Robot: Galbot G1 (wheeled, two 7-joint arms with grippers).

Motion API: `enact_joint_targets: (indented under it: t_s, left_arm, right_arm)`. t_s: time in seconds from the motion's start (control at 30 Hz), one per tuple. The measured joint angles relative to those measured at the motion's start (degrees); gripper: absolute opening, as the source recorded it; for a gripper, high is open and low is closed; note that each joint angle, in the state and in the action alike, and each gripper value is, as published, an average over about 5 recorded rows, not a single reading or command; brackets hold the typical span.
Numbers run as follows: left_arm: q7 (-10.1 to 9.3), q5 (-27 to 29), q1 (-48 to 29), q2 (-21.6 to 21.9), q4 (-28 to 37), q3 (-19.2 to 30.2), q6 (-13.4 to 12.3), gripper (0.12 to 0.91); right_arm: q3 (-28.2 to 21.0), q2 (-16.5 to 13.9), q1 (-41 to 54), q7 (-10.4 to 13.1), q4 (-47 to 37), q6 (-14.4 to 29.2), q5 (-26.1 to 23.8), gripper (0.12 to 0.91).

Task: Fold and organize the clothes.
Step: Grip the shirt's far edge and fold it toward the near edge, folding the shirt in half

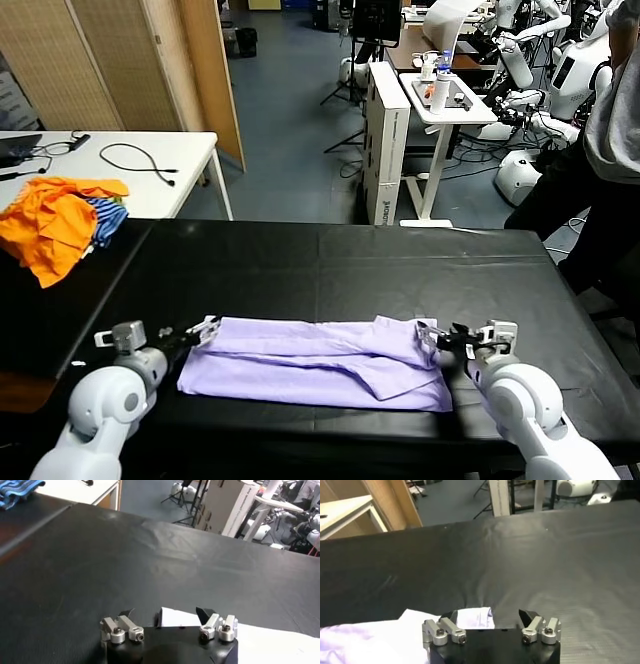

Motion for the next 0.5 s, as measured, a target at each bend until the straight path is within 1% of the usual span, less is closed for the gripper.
enact_joint_targets:
  t_s: [0.1, 0.17, 0.2, 0.27, 0.37, 0.43, 0.47, 0.5]
  left_arm:
    - [0.54, 0.5, -0.6, -0.5, 1.1, 0.3, 0.0, 0.906]
    - [0.91, 0.9, -0.8, -0.8, 1.6, 0.5, -0.1, 0.903]
    - [1.01, 1.0, -0.9, -0.8, 1.7, 0.5, -0.1, 0.893]
    - [1.08, 1.1, -0.8, -0.9, 1.8, 0.5, -0.2, 0.867]
    - [1.11, 1.2, -0.5, -0.9, 1.8, 0.5, -0.2, 0.766]
    - [1.16, 1.5, -0.2, -0.9, 1.8, 0.5, -0.2, 0.654]
    - [1.22, 1.7, -0.1, -0.8, 1.8, 0.5, -0.2, 0.597]
    - [1.31, 2.0, 0.0, -0.9, 1.8, 0.5, -0.1, 0.522]
  right_arm:
    - [0.0, 0.1, 0.3, -0.2, -0.4, 0.1, -0.1, 0.900]
    - [-0.1, 0.1, 0.5, -0.3, -0.5, 0.1, -0.1, 0.853]
    - [-0.2, 0.2, 0.5, -0.4, -0.5, 0.1, -0.1, 0.810]
    - [-0.3, 0.2, 0.5, -0.5, -0.6, 0.0, -0.2, 0.693]
    - [-0.6, 0.4, 0.5, -0.8, -0.8, 0.1, -0.7, 0.503]
    - [-0.7, 0.6, 0.4, -0.9, -0.9, 0.1, -1.0, 0.380]
    - [-0.8, 0.7, 0.4, -1.0, -0.9, 0.1, -1.1, 0.331]
    - [-0.9, 0.8, 0.4, -1.0, -0.9, 0.1, -1.2, 0.295]
